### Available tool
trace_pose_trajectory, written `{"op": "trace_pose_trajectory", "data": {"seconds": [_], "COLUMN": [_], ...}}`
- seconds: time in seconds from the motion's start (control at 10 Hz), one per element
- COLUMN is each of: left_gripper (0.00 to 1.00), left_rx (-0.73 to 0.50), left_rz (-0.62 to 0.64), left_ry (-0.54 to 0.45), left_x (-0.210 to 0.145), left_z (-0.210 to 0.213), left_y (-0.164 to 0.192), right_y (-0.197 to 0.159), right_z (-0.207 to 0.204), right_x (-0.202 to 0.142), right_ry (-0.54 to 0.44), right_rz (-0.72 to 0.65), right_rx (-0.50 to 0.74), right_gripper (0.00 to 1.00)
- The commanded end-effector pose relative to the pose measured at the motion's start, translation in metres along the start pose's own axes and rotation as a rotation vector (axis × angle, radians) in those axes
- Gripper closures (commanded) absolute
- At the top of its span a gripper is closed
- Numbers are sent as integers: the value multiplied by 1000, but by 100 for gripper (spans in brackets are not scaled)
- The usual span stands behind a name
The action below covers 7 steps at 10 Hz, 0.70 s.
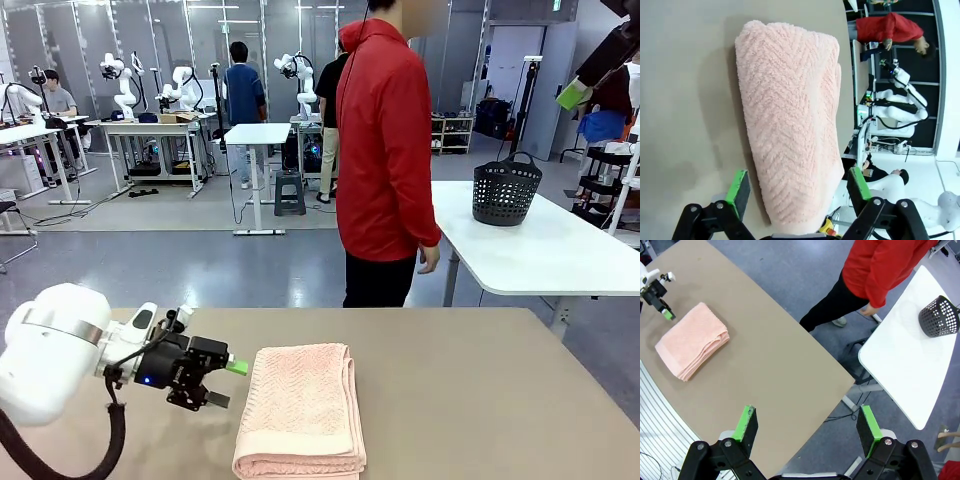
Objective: Fold the towel.
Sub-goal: Pick up the 100 cm Hotel Towel and place it on the left side of the table.
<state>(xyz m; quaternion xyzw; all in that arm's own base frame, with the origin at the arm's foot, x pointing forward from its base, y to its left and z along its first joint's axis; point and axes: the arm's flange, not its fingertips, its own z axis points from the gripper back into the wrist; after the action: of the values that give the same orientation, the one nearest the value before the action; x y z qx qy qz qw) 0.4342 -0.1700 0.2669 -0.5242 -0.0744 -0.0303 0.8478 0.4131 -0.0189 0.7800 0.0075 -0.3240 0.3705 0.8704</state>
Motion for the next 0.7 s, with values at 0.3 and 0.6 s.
{"op": "trace_pose_trajectory", "data": {"seconds": [0.3,0.6], "left_gripper": [0,0], "left_rx": [-63,-132], "left_rz": [65,75], "left_ry": [-77,-91], "left_x": [-1,-5], "left_z": [-43,-55], "left_y": [20,15], "right_y": [0,0], "right_z": [1,1], "right_x": [-1,-1], "right_ry": [8,8], "right_rz": [5,5], "right_rx": [-1,-1], "right_gripper": [0,0]}}
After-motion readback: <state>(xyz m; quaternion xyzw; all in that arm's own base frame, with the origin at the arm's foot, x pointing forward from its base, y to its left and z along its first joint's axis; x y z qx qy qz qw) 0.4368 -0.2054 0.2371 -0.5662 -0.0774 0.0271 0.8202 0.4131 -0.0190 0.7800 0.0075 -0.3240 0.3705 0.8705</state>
